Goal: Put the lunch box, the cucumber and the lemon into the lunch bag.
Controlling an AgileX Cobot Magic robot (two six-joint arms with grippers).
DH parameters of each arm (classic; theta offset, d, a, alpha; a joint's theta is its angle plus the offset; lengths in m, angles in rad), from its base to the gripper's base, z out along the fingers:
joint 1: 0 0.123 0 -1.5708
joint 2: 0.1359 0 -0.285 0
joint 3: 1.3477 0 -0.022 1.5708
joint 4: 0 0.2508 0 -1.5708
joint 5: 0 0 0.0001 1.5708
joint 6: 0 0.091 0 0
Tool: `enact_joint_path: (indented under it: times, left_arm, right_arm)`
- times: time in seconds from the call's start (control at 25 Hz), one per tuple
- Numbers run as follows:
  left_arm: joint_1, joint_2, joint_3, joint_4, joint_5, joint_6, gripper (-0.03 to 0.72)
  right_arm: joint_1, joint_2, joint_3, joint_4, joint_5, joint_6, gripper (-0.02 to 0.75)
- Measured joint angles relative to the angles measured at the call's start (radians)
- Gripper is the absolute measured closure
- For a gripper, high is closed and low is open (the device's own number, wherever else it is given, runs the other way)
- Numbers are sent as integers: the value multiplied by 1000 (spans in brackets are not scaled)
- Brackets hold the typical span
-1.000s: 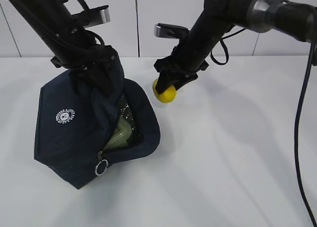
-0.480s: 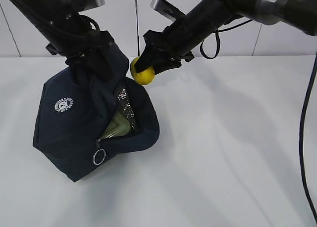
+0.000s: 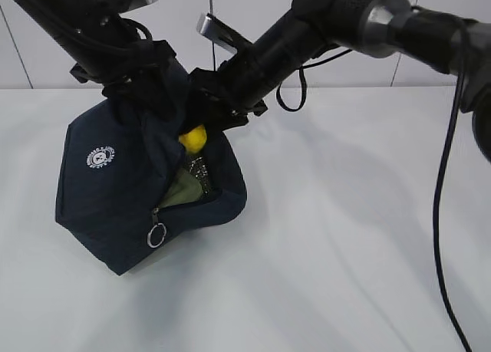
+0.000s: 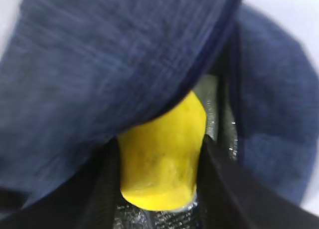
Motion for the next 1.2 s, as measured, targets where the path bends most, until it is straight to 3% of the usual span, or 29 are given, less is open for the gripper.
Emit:
enact_joint_path:
  times: [0.32, 0.72, 1.2]
  left_arm:
    - [0, 0, 0, -4, 2, -1, 672]
    - [0, 0, 0, -4, 20, -1, 672]
    - [0, 0, 0, -6, 29, -1, 672]
  right_arm:
    - [2, 52, 0, 57, -2, -20, 383]
    - [2, 52, 0, 61, -2, -32, 234]
    - [-49, 36, 0, -13, -2, -30, 220]
